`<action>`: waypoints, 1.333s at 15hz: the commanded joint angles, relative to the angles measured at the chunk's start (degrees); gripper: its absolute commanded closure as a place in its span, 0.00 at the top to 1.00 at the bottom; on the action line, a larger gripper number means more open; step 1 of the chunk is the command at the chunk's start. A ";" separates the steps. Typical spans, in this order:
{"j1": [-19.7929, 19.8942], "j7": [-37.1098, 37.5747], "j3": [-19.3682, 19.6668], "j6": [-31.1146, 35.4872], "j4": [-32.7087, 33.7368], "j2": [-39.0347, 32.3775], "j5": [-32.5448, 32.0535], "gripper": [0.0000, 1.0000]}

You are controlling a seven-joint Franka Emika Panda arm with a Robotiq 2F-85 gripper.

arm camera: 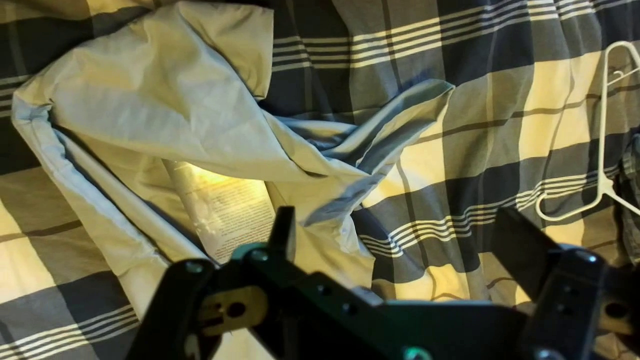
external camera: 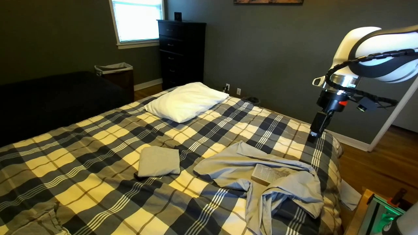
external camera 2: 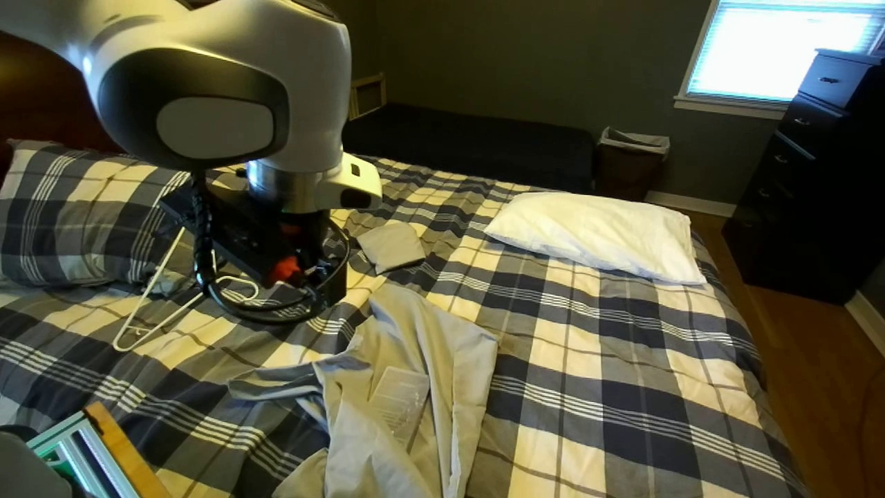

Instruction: Remove the book from the grey cloth and put it on the bed

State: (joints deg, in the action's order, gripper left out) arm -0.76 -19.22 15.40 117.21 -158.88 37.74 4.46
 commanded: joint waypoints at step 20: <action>1.50 -35.42 20.24 6.62 12.52 -37.51 16.65 1.00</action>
State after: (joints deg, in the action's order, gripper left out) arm -5.44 -54.84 42.46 120.57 -146.03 0.89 20.15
